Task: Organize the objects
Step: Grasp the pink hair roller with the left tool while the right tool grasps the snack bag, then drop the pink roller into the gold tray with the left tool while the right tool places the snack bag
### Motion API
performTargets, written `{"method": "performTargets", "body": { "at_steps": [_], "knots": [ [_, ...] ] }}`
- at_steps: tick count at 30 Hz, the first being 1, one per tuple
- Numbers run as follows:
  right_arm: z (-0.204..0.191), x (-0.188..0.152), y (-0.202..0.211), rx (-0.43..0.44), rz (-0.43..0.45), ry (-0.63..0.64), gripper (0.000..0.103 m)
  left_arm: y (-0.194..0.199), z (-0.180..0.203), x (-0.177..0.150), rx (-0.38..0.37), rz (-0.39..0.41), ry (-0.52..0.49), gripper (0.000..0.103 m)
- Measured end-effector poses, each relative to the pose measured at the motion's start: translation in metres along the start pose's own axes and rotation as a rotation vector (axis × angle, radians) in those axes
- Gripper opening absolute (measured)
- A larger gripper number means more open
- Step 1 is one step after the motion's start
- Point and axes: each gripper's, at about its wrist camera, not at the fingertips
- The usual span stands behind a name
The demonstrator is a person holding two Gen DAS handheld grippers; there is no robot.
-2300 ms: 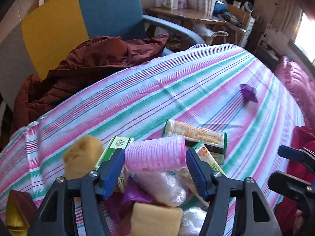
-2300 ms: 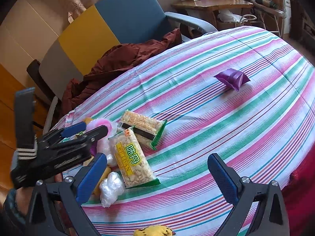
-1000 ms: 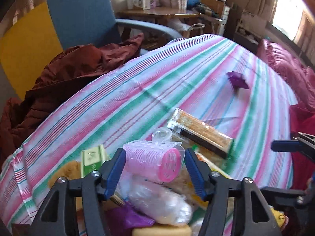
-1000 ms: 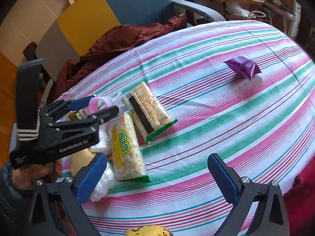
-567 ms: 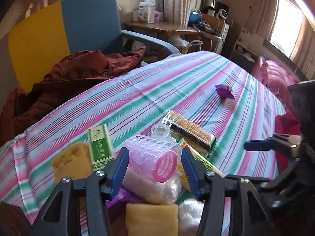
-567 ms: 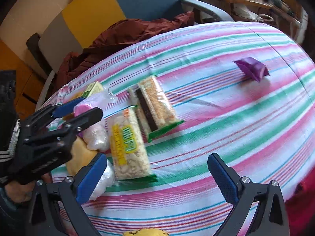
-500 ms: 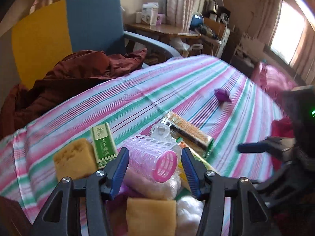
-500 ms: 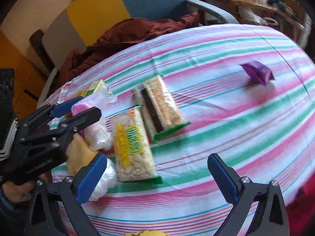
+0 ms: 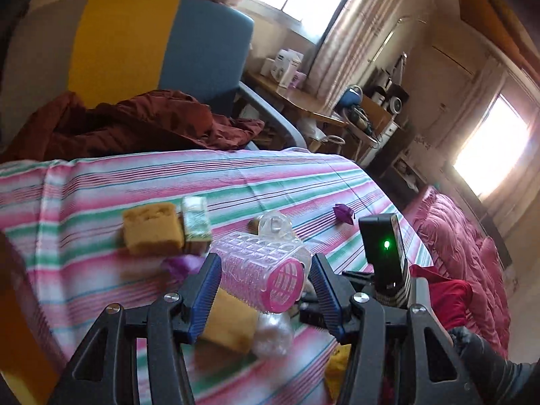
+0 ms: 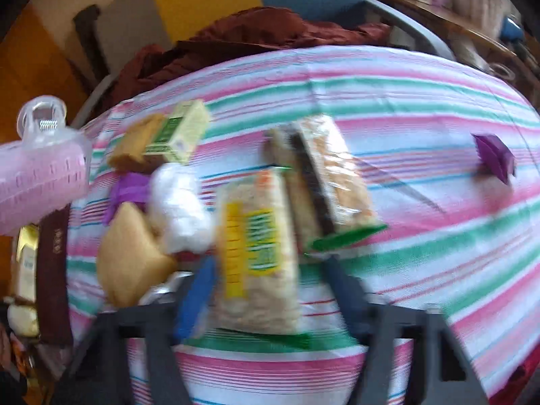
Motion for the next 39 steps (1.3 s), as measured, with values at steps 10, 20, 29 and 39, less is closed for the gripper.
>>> {"method": "performTargets", "body": {
  "at_steps": [10,20,29,39],
  "knots": [
    [-0.002,-0.002,0.027,-0.025,0.069,0.017,0.037,0.083,-0.033,-0.033,0.115,0.104,0.057,0.056],
    [-0.005,-0.011,0.062,-0.030,0.146,0.005,0.037,0.167,-0.100,-0.066,0.239,0.219,0.214,0.056],
    [-0.010,-0.015,0.109,-0.033,0.271,-0.013,0.037,0.228,-0.158,-0.082,0.372,0.310,0.315,0.056],
    [-0.067,-0.019,0.148,0.132,0.347,0.064,0.037,0.264,-0.182,-0.067,0.421,0.369,0.351,0.056]
  ]
}}
Point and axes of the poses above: each gripper's, at about its wrist camera, not at the fingertips, and y roughly against the way its jaws point, z to its right, x to its top, and after that the axes turned 7 degrees about y, right-handed
